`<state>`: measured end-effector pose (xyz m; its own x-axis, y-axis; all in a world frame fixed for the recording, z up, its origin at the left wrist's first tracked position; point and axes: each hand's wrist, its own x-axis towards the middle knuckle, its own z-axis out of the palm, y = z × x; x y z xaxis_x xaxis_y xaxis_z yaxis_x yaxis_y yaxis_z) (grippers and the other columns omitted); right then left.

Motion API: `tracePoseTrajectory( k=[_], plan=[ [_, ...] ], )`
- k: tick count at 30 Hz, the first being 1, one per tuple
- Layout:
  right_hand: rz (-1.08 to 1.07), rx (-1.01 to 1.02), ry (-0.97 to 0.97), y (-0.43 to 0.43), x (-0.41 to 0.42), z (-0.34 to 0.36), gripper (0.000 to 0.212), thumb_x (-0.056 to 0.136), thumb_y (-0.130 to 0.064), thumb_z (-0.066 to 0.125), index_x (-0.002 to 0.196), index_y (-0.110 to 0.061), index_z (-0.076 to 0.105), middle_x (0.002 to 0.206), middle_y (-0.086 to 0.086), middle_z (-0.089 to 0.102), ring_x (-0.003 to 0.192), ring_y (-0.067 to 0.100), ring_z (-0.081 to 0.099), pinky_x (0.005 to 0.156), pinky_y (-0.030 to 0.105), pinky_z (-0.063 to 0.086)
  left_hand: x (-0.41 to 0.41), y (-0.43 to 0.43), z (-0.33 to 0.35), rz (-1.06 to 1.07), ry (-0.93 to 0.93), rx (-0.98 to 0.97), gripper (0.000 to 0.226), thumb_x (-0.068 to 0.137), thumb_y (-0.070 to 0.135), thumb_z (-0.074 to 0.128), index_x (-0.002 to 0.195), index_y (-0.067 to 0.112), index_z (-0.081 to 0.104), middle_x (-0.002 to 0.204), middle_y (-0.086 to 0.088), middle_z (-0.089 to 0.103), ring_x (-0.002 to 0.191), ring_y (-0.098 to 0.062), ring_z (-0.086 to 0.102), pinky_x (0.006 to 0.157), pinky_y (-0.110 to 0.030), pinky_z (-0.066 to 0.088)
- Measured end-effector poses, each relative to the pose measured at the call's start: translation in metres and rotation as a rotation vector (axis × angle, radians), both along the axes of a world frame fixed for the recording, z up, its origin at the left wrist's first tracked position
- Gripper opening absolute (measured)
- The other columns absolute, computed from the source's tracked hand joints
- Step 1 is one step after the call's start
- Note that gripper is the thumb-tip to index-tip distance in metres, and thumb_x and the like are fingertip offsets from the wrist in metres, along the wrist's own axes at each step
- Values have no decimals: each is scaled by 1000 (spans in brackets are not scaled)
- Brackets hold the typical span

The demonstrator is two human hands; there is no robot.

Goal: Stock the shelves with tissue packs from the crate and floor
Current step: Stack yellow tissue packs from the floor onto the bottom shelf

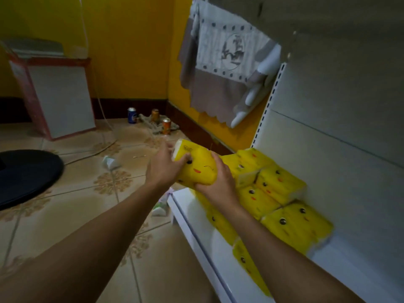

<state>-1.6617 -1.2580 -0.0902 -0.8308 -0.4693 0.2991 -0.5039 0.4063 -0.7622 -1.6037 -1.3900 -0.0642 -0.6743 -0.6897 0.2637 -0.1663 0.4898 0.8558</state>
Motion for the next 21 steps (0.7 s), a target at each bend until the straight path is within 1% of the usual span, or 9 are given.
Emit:
tracePoseTrajectory(
  k=[3, 5, 7, 9, 10, 13, 14, 17, 21],
  plan=[
    [-146, -93, -116, 31, -14, 2, 87, 71, -19, 74, 145, -25, 28, 143, 5, 40, 131, 21, 39, 104, 33, 38, -11, 34, -6, -206, 32, -23, 61, 70, 55, 67, 118, 21, 50, 110, 1, 61, 100, -21, 59, 83, -43, 51],
    [-187, -84, -132, 50, -18, 1, 85, 74, -20, 73, 146, -23, 28, 145, 4, 40, 132, 20, 39, 102, 29, 35, -17, 51, -13, -300, 81, -42, 64, 69, 49, 70, 123, 22, 49, 118, -1, 60, 106, -20, 57, 88, -42, 49],
    [-234, -57, -124, 66, -21, 1, 85, 76, -23, 73, 146, -20, 26, 147, 3, 37, 134, 21, 35, 104, 29, 33, -25, 64, -19, -354, 111, -111, 63, 76, 33, 74, 130, 19, 46, 127, -2, 55, 116, -18, 51, 94, -30, 43],
    [-300, -24, -106, 80, -28, 2, 87, 76, -27, 73, 147, -19, 24, 148, 5, 35, 136, 23, 33, 107, 33, 30, -33, 75, -21, -366, 138, -207, 58, 81, 24, 69, 133, 17, 45, 131, -2, 53, 121, -18, 47, 90, -19, 33],
    [-336, -2, -99, 86, -31, 1, 88, 76, -28, 73, 148, -18, 23, 148, 6, 35, 137, 24, 32, 109, 35, 29, -38, 79, -24, -370, 157, -227, 54, 83, 21, 67, 133, 18, 45, 131, -2, 53, 121, -18, 47, 88, -18, 32],
    [-421, 46, -127, 105, -39, -8, 89, 76, -30, 72, 148, -16, 21, 149, 8, 33, 138, 26, 29, 111, 39, 28, -45, 93, -33, -420, 104, -131, 43, 85, 16, 62, 127, 18, 51, 126, -3, 57, 117, -18, 51, 88, -29, 42],
    [-448, 45, -146, 111, -42, -14, 89, 76, -30, 72, 148, -15, 22, 148, 10, 33, 137, 27, 30, 111, 39, 29, -48, 96, -38, -442, 80, -100, 41, 85, 16, 62, 125, 17, 54, 124, -3, 59, 116, -18, 52, 88, -30, 44],
    [-548, 61, -218, 125, -45, -29, 87, 76, -30, 72, 145, -10, 24, 144, 14, 37, 133, 30, 35, 107, 39, 32, -49, 102, -45, -533, -21, -68, 38, 85, 16, 63, 123, 16, 57, 121, -4, 62, 111, -17, 56, 87, -24, 44],
    [-617, 98, -282, 130, -47, -40, 87, 78, -28, 72, 146, -8, 22, 143, 19, 34, 131, 34, 34, 104, 38, 33, -42, 102, -50, -581, -66, -77, 36, 86, 17, 63, 121, 13, 59, 118, -6, 63, 105, -15, 58, 84, -21, 43]
  ],
)
